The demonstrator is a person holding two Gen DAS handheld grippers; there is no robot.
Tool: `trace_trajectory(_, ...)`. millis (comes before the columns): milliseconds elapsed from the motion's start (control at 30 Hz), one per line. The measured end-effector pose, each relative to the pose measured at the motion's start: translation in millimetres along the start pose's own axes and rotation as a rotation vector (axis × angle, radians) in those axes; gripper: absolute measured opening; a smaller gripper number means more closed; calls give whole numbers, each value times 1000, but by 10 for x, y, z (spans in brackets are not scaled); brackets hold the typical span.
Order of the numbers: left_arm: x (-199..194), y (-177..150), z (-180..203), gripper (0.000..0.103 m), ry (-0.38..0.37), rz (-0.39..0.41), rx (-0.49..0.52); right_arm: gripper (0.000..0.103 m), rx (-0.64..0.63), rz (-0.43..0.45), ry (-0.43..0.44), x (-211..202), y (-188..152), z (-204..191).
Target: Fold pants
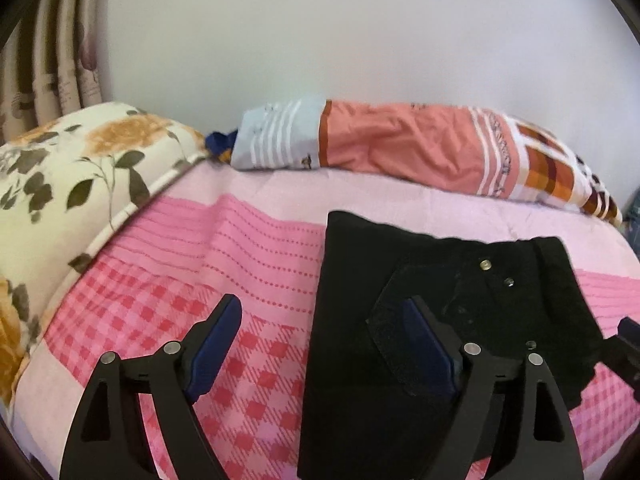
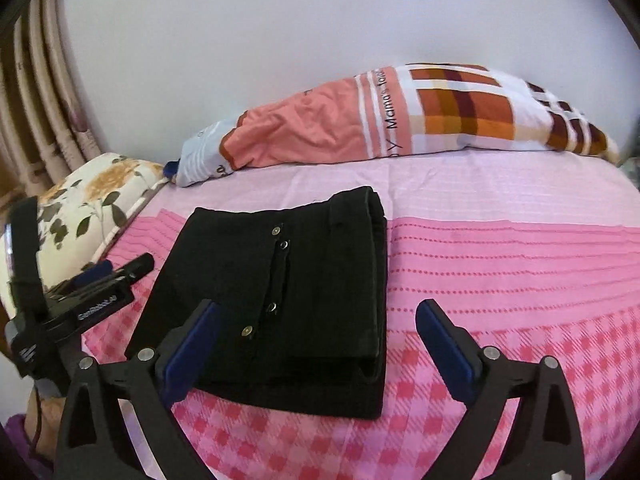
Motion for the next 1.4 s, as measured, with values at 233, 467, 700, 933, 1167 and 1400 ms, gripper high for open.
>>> trace_trajectory(233, -310, 55, 65, 83, -8, 36, 13, 97, -92, -3, -4, -180, -73, -198)
trace_trajectory(467, -628, 70, 285, 84, 1, 92, 103, 97, -89, 8, 1, -322, -119, -229)
trace_trajectory(700, -1039, 232, 276, 101, 44, 182, 83, 99, -95, 54, -2, -535, -55, -220)
trace_trajectory(933, -1547, 449, 197, 103, 83, 330, 42, 99, -81, 88, 13, -718, -2, -220)
trace_trajectory(1167, -1801, 554, 188, 103, 155, 367, -38, 101, -71, 119, 22, -867, 58, -215)
trace_trajectory(1400, -1950, 501, 316, 103, 81, 379, -26, 102, -47, 134, 17, -956, 80, -177)
Point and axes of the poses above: each gripper's, at about its wrist camera, not at the fingertips, and x roughly the way its jaws point, z to its right, y to its top, the point moved 7 cm from there along x, roughly the way its jaws point, and after that the axes turned 1 degree about x, right-handed, at the moved point
